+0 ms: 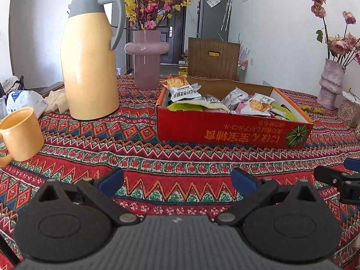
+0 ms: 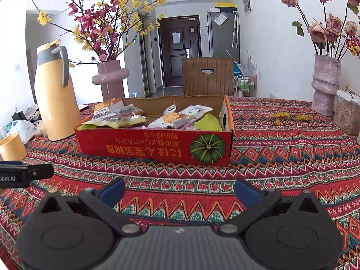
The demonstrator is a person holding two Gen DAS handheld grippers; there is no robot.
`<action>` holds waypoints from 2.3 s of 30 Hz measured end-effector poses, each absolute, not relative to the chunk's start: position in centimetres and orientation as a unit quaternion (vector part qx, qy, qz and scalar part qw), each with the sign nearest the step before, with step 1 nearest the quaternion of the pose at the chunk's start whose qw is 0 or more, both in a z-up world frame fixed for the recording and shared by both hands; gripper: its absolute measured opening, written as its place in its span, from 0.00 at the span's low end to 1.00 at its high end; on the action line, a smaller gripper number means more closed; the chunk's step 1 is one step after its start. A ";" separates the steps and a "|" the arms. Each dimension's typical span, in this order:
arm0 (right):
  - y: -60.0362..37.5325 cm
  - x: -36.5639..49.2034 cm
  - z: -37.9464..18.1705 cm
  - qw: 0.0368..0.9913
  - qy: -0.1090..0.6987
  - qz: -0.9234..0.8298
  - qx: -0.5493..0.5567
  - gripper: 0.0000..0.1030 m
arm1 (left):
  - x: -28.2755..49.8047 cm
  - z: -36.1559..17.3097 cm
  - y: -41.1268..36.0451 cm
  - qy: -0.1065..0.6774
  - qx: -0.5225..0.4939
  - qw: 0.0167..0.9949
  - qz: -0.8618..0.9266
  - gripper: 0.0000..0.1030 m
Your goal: Organize snacks
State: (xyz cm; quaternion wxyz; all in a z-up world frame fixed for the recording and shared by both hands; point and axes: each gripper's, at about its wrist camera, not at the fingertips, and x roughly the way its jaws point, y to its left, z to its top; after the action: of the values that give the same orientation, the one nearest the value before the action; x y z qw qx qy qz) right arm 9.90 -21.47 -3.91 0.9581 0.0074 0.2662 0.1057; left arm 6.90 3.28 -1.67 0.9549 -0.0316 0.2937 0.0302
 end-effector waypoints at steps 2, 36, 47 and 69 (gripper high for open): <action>-21.5 9.5 -4.2 0.956 0.272 0.104 0.007 1.00 | 6.6 -1.9 3.3 0.298 -0.032 0.954 0.027 1.00; -21.3 8.8 -4.9 0.951 0.292 0.102 0.006 1.00 | 5.9 -2.5 2.4 0.305 -0.026 0.952 0.019 1.00; -21.3 8.7 -4.9 0.951 0.292 0.102 0.006 1.00 | 5.8 -2.5 2.4 0.305 -0.025 0.952 0.019 1.00; -21.3 8.7 -4.9 0.951 0.292 0.103 0.006 1.00 | 5.6 -2.5 2.3 0.300 -0.026 0.953 0.017 1.00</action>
State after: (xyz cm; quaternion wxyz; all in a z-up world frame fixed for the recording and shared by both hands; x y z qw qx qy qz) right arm 8.73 -21.30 -4.86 0.9508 0.0060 0.2923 0.1025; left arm 5.62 2.33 -2.45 0.9533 -0.0258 0.3003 0.0169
